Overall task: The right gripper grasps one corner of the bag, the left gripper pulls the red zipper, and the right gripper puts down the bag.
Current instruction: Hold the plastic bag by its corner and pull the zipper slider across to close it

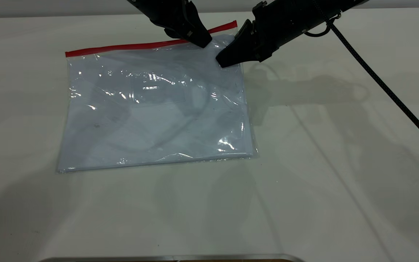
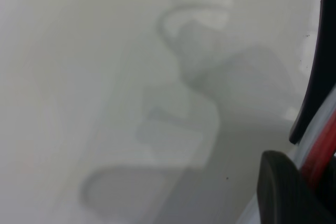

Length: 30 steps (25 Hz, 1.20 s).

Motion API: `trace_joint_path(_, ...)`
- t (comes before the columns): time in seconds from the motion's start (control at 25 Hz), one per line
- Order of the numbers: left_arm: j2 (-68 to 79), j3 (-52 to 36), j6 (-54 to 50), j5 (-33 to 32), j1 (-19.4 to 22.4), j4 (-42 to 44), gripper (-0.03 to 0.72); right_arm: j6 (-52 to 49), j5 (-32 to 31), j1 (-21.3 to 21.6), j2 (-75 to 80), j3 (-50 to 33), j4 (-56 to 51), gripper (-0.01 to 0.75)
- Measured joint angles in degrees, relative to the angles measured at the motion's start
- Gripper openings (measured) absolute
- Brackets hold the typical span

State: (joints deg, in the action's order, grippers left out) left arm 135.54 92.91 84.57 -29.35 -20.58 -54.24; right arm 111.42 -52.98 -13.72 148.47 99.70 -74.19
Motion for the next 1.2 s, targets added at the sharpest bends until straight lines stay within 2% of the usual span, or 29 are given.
trace_joint_path(0.48,0.06,0.0,1.5,0.35,0.0,0.0,0.123,-2.35,0.48,0.0,0.0,0.0,0.0,0.034)
trace_joint_path(0.68,0.06,0.0,2.81,0.35,0.0,0.0,0.053,-3.47,0.59,0.0,0.0,0.0,0.1,0.035)
trace_joint_path(0.92,0.06,0.0,2.97,0.52,0.0,0.06,0.047,-6.02,0.59,0.1,0.0,0.0,0.17,0.035)
trace_joint_path(1.2,0.06,0.46,2.91,0.83,-0.36,-2.2,0.047,-9.44,-3.3,3.56,0.13,0.0,-1.31,0.035)
